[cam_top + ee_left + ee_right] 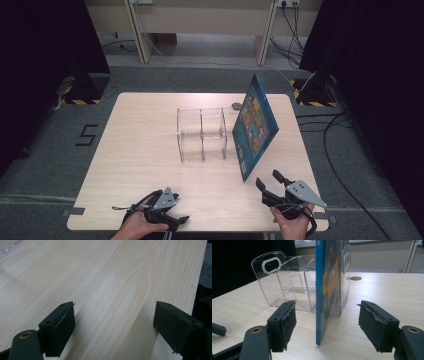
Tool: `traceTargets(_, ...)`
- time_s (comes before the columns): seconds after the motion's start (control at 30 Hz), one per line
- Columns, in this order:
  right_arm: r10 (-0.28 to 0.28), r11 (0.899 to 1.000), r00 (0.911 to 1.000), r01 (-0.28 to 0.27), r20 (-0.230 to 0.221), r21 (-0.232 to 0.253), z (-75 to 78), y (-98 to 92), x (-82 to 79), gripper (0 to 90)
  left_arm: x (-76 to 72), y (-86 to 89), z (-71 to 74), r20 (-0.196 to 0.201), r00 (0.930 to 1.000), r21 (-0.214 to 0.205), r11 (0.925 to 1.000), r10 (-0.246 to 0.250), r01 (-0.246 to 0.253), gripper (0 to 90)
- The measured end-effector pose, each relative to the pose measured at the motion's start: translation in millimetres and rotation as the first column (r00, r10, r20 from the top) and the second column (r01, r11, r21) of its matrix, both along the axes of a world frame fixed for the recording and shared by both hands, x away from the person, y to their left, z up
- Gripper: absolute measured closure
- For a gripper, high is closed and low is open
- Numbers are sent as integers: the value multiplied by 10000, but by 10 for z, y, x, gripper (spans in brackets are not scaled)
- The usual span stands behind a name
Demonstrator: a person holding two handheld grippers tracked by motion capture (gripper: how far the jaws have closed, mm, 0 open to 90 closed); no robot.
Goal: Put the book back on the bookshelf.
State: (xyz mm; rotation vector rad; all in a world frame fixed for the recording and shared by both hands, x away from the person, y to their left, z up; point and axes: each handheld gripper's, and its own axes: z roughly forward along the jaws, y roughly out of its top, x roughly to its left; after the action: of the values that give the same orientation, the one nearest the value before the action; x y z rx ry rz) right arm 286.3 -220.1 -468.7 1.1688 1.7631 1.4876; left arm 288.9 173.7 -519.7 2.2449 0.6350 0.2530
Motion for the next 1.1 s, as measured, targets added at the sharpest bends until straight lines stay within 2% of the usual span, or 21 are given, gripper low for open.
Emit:
traceTargets(0.33, 51, 10000, 9999, -52, -123, -59, -19, -48, -91, 304, 0, 1, -1, 4, 10000, -2, 10000, -2, 2, 166)
traceTargets(1.1, 117, 9999, 9972, -122, -745, -59, -103, -160, -276, 289, 0, 0, -9, 49, 10000, -60, 10000, -31, 32, 153)
